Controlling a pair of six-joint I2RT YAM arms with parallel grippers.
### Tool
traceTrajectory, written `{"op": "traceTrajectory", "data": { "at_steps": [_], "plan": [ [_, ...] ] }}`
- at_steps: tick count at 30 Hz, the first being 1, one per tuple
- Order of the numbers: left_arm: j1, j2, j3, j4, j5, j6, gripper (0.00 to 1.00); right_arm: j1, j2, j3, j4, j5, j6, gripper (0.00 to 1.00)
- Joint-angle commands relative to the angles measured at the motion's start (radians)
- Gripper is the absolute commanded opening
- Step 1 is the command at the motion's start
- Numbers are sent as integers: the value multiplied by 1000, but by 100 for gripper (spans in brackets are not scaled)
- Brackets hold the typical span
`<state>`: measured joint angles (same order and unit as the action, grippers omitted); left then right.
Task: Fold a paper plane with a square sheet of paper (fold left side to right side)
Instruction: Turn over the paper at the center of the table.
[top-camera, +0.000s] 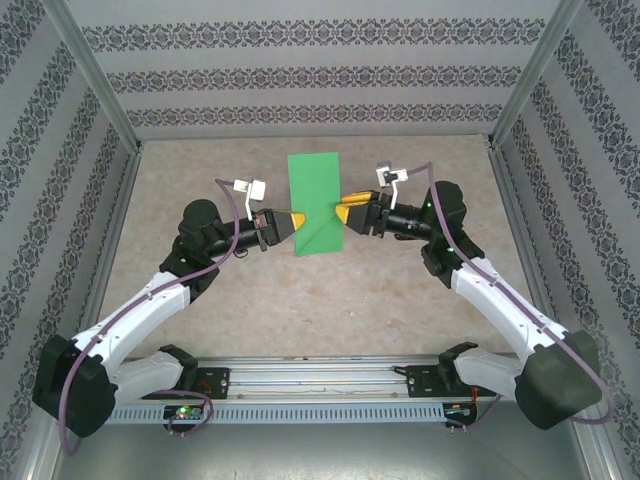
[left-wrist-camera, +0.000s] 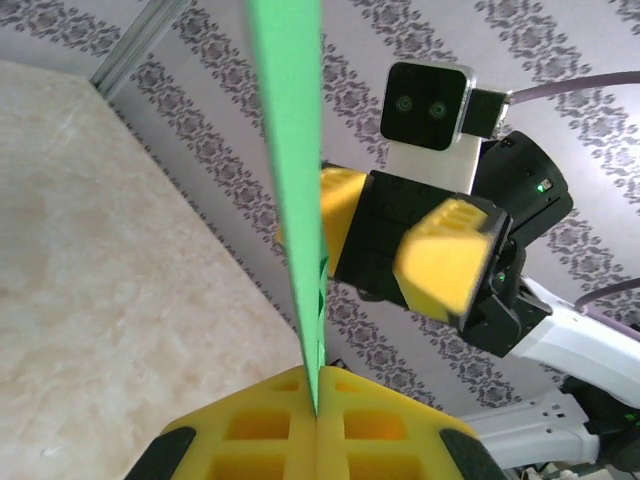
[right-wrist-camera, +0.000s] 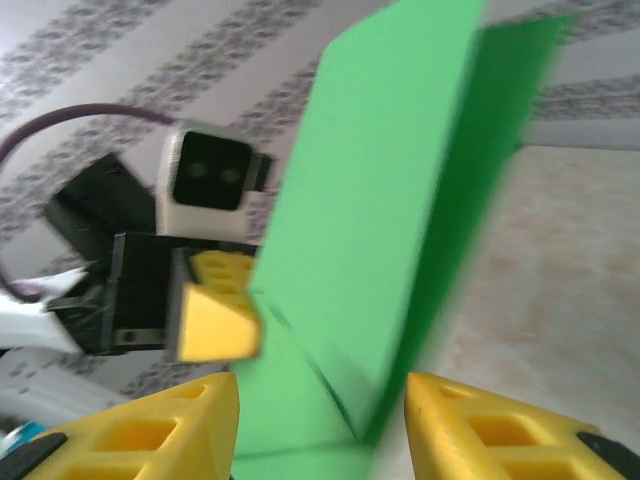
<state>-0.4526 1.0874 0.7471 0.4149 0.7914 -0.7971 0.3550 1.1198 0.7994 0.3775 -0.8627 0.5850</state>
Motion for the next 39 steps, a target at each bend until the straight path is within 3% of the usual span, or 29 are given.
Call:
{"op": "traceTrajectory", "data": {
  "at_steps": [1,5,8,10,14,19,22,27,39],
  "plan": [
    [-18,-52,74,-302,-80,164,2,-43,-59,-18,-248,186,-116,51],
    [-77,-64,184,-714,-280,352,0,-45,-91,27,-620,589,-255,57],
    [-168,-32,273,-954,-521,431,0,-51,-97,25,-756,838,-255,62],
    [-238,3,323,-1072,-671,442,0,-57,-99,10,-800,934,-242,64],
    [-373,108,414,-1267,-956,370,0,-69,-101,-21,-834,1049,-212,74],
    [-532,312,573,-1556,-1310,198,0,-100,-111,-59,-826,1092,-171,83],
    [-604,445,670,-1713,-1440,74,0,-119,-126,-80,-807,1071,-159,85],
    [-650,617,745,-1819,-1468,-61,0,-142,-157,-105,-790,1041,-146,87],
    [-593,891,822,-1611,-1313,-72,0,-201,-204,-168,-734,881,-104,87]
  ]
}}
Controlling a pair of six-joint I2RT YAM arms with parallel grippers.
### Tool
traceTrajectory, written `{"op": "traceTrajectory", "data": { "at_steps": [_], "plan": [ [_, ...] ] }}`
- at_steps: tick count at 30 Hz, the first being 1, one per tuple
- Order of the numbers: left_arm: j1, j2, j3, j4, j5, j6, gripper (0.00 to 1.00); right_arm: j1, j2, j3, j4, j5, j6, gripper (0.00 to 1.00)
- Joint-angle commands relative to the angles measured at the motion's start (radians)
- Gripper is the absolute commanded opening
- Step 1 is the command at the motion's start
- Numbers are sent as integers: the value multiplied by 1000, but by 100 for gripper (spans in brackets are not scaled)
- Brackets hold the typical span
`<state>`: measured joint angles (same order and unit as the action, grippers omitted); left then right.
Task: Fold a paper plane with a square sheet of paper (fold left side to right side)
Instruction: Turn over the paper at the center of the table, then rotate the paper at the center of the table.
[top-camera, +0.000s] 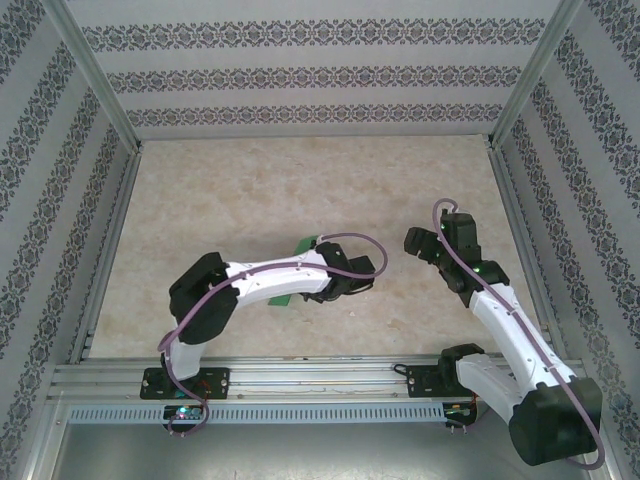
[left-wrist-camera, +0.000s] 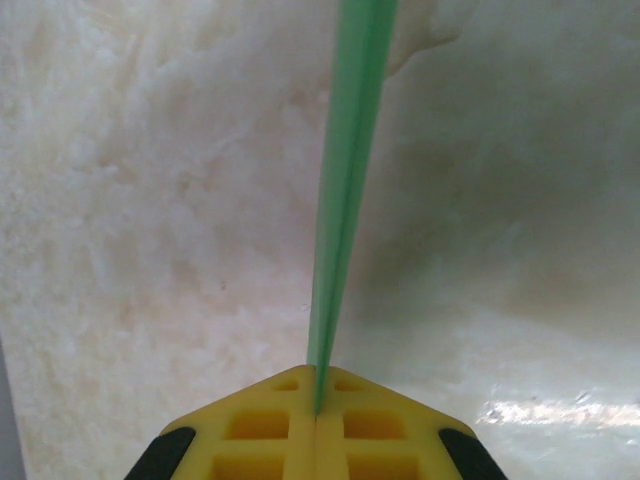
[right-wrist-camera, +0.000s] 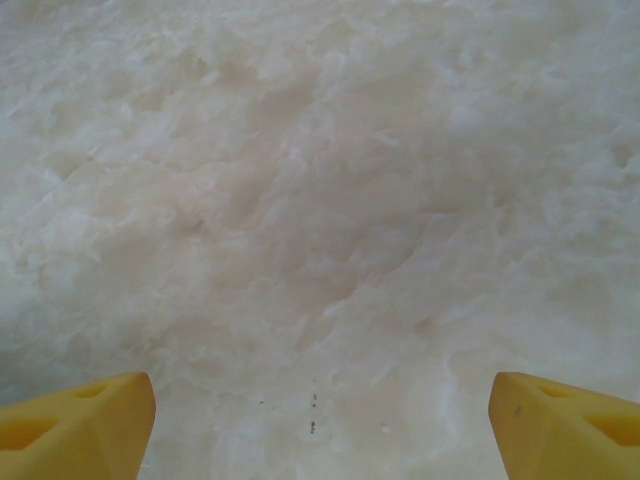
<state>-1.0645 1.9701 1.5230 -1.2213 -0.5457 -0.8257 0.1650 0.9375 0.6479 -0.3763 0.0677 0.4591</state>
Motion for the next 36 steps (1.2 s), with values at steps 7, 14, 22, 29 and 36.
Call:
{"op": "traceTrajectory", "data": {
  "at_steps": [7,14,22,29,36],
  "plan": [
    [80,60,77,175,201,-40,12,-31,-27,-25,20,-100,25,86],
    [147,73,78,367,459,-7,32,-47,-16,-28,19,-137,24,87],
    [265,-70,-76,684,777,25,42,-68,48,-1,27,-346,50,81],
    [406,-303,-338,896,882,87,44,-4,212,21,100,-583,148,51],
    [534,-519,-602,1073,929,106,43,239,436,45,275,-618,251,34]
  ]
}}
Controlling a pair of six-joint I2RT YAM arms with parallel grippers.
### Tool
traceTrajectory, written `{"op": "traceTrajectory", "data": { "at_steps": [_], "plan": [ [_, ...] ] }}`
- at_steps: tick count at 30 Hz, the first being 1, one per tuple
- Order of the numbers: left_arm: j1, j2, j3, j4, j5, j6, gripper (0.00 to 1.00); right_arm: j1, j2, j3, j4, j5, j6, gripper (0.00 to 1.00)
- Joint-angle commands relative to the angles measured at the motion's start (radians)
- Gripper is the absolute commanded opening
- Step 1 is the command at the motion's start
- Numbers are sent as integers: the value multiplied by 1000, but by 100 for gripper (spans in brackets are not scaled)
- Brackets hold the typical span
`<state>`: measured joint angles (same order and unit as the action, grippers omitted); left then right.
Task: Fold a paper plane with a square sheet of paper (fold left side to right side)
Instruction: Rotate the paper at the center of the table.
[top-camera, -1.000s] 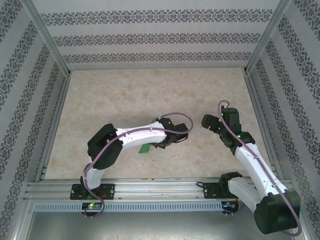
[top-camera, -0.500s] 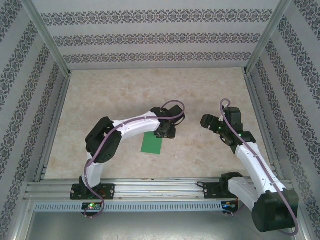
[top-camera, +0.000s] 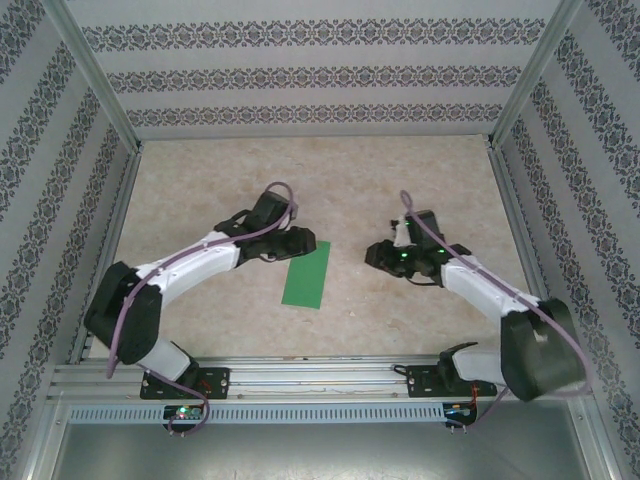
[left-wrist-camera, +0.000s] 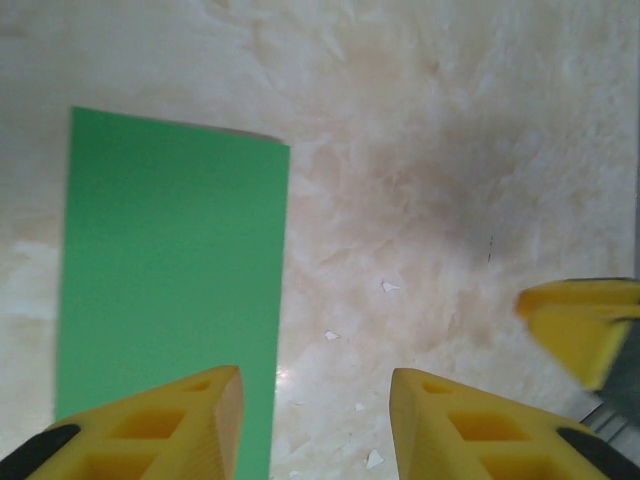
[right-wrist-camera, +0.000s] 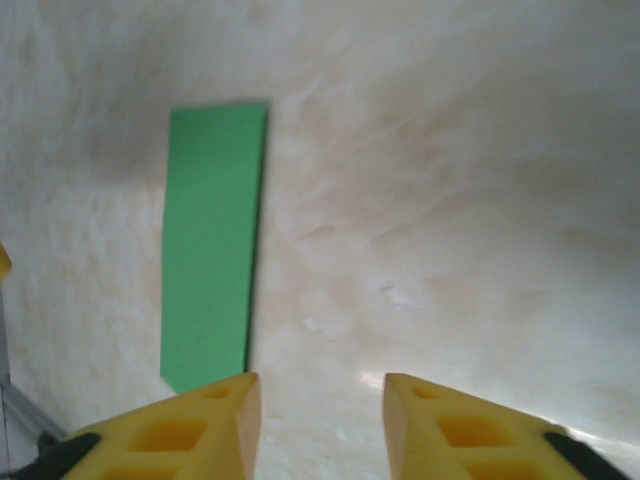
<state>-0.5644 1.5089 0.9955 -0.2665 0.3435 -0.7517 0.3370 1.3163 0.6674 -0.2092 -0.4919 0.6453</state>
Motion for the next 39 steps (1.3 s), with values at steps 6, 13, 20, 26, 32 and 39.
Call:
{"op": "traceTrajectory", "data": {
  "at_steps": [6,13,20,26,32,39],
  "plan": [
    [134,-190,-259,245,80,7,43,203,223,65,229,-50,117,23],
    [181,-252,-333,262,88,-6,40,255,358,127,275,-62,128,5],
    [185,-238,-325,237,87,5,39,268,431,166,277,-93,125,0],
    [186,-226,-306,204,87,22,39,273,470,178,266,-103,124,0],
    [187,-217,-293,159,132,49,38,271,494,181,217,-101,84,0],
    [179,-162,-301,148,257,39,36,250,538,199,142,-103,-26,0]
  ]
}}
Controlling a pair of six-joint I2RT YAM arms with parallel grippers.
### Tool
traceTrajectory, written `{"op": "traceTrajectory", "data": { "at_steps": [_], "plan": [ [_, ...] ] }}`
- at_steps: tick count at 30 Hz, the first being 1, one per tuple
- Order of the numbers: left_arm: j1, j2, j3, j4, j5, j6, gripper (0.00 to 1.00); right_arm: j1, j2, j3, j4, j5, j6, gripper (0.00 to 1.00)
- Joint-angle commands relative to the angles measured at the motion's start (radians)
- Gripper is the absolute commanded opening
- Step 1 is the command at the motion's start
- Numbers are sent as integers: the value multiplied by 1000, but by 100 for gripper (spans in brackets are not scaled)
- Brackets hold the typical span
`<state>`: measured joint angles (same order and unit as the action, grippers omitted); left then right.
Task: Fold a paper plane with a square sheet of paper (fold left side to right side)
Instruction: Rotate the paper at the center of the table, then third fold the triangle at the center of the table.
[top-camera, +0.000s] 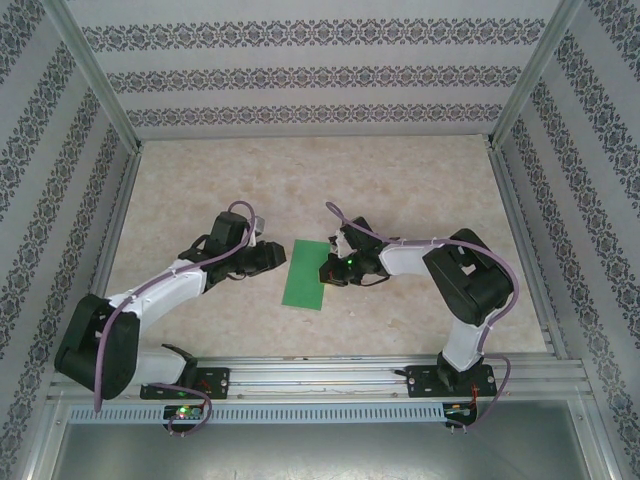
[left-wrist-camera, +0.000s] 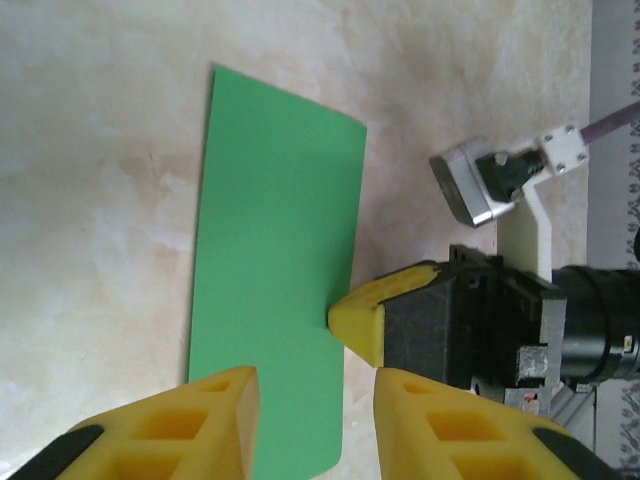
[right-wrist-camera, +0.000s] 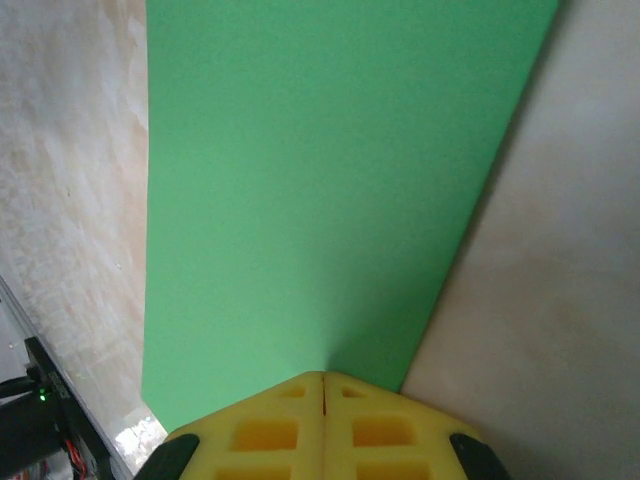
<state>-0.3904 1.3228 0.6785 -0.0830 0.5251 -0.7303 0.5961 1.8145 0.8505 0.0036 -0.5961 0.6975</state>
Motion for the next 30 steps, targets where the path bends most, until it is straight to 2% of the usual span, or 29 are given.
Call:
{"op": "traceTrajectory", "data": {
  "at_steps": [1,7,16,30],
  "plan": [
    [4,34,17,-41,85,17,35,-10,43,20,-83,0,-99,0],
    [-20,120,36,-76,99,19,35,-18,59,54,-157,12,-198,0],
    [-36,227,57,-103,96,18,34,-28,49,56,-166,15,-209,0],
    [-54,297,68,-89,112,23,31,-32,45,52,-167,21,-207,0]
  ]
}}
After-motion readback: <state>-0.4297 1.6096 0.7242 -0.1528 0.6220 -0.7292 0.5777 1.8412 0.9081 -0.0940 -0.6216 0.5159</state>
